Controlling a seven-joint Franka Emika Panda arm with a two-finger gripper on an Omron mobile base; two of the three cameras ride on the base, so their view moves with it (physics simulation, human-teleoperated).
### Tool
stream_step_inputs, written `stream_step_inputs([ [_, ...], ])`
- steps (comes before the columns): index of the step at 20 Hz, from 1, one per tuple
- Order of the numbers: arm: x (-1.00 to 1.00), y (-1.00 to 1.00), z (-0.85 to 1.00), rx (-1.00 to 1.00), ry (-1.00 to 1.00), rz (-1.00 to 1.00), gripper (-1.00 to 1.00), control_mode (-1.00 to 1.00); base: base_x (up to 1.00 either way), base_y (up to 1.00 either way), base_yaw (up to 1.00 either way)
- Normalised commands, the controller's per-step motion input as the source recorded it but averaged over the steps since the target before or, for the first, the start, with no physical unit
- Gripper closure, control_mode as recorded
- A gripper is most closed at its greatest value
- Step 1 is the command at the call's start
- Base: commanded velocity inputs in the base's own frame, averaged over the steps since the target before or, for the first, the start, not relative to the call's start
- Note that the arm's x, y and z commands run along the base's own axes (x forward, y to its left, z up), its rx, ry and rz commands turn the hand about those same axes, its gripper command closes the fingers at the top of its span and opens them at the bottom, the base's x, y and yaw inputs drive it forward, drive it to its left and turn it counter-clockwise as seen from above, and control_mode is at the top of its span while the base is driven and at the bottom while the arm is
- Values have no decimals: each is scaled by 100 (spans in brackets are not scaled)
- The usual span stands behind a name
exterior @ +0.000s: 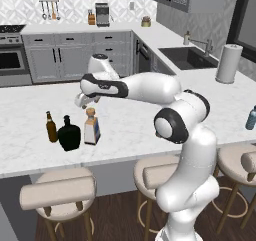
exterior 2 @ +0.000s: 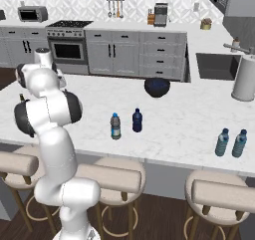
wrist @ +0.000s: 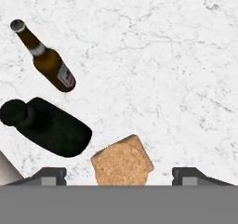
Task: Move the plastic bottles in the middle to the plastics group, and the glass bottles in the middle to the glass group.
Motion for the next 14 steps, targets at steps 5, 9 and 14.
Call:
stream_step_inputs([
  [5,-63,-50,93,0,-6,-19,-100,-100,0,0,0],
  [9,-53,-100,50,8,0,-34,-100,-100,0,0,0],
  [14,-12,-100,20,5,0,-42,-100,-100,0,0,0],
])
